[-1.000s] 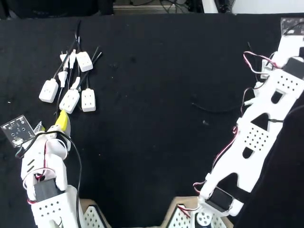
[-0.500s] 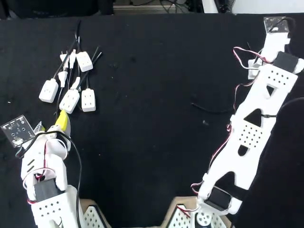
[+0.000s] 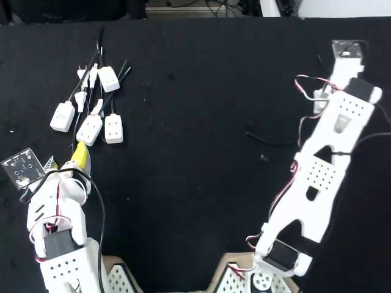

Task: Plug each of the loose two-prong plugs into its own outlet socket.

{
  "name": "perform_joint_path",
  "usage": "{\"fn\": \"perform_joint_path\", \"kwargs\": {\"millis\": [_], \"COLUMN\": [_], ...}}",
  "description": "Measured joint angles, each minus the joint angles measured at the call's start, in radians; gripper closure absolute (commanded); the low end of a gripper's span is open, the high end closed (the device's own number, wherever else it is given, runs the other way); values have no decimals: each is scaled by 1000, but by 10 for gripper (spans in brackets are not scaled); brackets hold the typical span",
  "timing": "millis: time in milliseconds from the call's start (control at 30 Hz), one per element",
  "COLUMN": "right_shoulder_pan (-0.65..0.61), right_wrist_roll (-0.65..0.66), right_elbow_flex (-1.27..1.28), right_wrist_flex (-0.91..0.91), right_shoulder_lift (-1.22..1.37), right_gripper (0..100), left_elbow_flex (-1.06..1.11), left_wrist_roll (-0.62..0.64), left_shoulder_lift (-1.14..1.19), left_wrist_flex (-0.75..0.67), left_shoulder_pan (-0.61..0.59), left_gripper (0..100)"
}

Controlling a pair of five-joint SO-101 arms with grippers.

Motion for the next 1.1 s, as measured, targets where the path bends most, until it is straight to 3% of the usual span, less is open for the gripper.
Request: {"fn": "perform_joint_path", "kwargs": {"millis": [300, 1100], "right_shoulder_pan": [72, 115], "right_wrist_roll": [15, 43], "right_elbow_flex": [0, -2], "right_wrist_flex": [-94, -133], "right_shoulder_lift": [0, 28], "right_gripper": [946, 946], "left_elbow_flex": [0, 0], "left_wrist_roll": [0, 0], "left_shoulder_lift": [0, 0], "left_wrist_flex": [0, 0], "left_shoulder_pan": [0, 0], "left_gripper": [737, 737]}}
